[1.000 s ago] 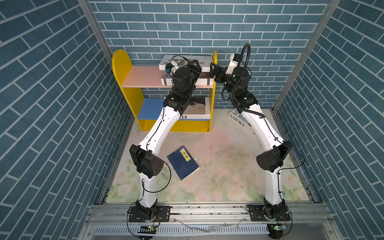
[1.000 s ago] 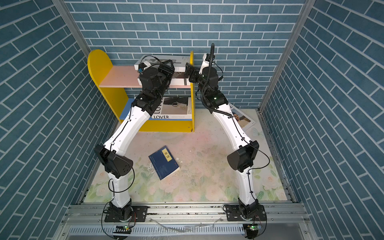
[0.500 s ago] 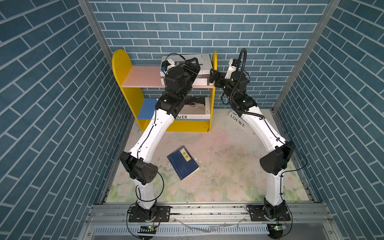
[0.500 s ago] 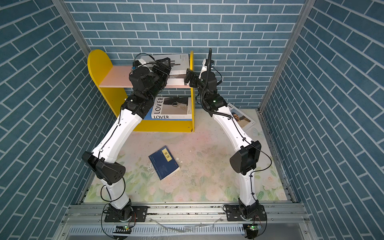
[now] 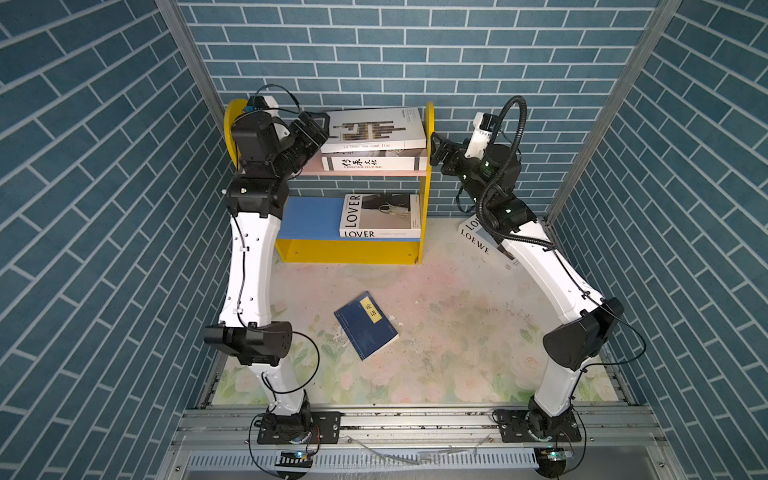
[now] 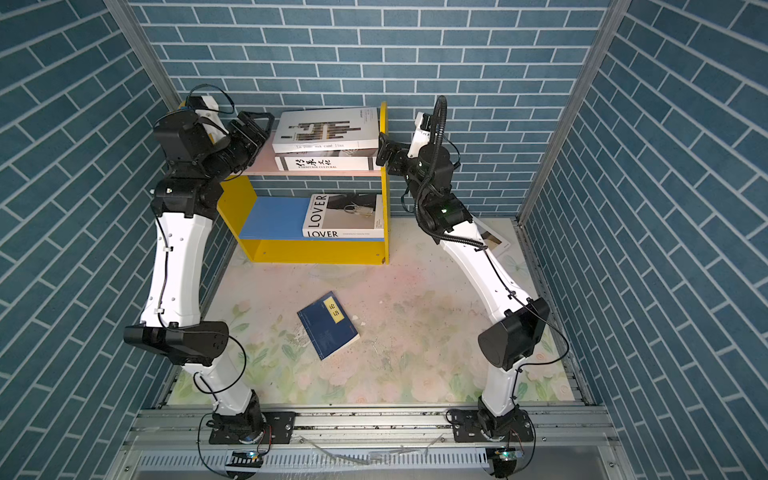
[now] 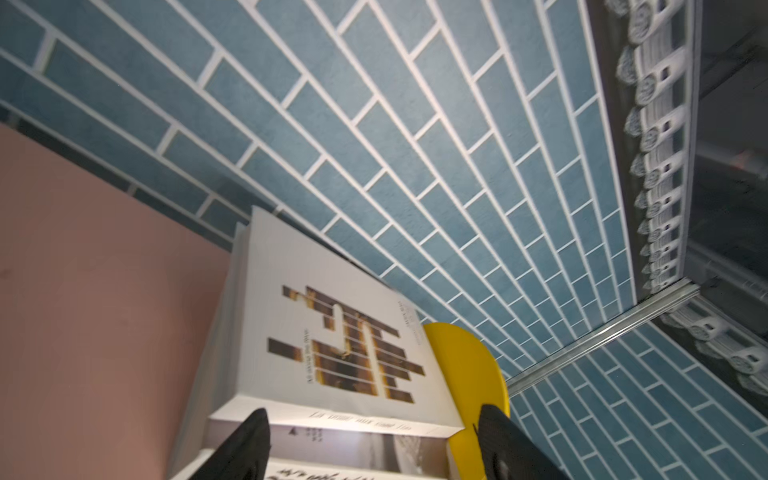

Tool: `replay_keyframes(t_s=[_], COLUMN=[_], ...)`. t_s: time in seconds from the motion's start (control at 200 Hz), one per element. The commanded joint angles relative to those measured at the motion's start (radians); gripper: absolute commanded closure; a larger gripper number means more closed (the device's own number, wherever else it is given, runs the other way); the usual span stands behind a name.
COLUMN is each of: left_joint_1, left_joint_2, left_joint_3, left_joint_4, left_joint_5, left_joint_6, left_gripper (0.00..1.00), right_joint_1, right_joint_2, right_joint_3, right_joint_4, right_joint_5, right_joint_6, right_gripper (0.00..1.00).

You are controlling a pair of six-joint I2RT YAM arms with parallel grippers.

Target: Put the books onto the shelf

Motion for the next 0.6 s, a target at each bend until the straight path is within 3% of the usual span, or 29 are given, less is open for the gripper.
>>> replay_keyframes(t_s=[0.0, 0.41, 0.595], left_joint_1=[0.036, 0.087, 0.088], left_joint_2=[0.011, 0.189, 0.206], left_joint_3=[0.006, 0.129, 0.128], left_joint_4=[-0.097, 0.014, 0.071], left_joint_5=[0.158, 0.315, 0.327], left_joint_6=[0.072, 0.016, 0.056], left_gripper=[0.2, 0.23, 0.25], right_joint_1=[0.01, 0.028, 0.034], right_joint_2=[-0.048, -0.06, -0.057], right_joint_3=[-0.035, -0.049, -0.05], right_joint_4=[0.028, -0.02, -0.039], right_joint_5=[-0.017, -0.011, 0.017], right_joint_6=[-0.039, -0.069, -0.068], right_gripper=[0.01, 0.01, 0.02])
